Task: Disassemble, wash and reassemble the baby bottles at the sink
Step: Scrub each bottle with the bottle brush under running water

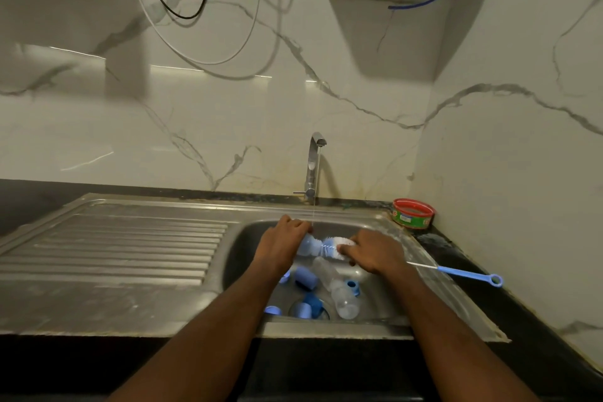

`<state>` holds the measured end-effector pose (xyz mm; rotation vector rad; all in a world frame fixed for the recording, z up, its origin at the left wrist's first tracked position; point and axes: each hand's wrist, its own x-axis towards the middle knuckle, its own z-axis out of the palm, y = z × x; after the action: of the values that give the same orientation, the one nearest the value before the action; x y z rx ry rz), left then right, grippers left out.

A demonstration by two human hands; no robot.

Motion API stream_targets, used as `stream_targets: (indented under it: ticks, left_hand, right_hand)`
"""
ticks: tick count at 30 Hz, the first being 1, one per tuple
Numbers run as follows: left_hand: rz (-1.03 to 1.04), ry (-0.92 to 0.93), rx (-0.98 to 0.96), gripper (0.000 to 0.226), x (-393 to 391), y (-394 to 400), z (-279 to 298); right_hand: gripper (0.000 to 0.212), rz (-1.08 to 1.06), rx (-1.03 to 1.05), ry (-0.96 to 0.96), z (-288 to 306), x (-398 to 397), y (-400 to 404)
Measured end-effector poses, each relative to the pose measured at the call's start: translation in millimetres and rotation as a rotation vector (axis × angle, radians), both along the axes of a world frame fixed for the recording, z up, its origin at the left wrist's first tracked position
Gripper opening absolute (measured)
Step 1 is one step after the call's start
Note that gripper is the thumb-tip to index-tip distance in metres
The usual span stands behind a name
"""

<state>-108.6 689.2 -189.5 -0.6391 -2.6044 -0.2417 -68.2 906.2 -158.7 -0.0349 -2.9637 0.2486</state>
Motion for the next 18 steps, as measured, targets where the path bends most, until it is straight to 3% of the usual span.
stream_targets:
  ticks: [12, 16, 18]
  left_hand:
    - [0.132, -0.051, -0.034, 0.067, 4, 3, -3]
    - [0.279, -0.046, -0.283, 0.040, 1, -12, -10]
    - [0.300, -0.036, -0.382, 0.038, -1, -15, -11]
  right_hand:
    - [0.052, -0.068, 0.195, 0.094, 6, 4, 4]
    - [0.047, -0.132, 0.261, 0.100, 11, 10, 20]
    - [0.047, -0.163, 0.261, 0.128, 13, 12, 24]
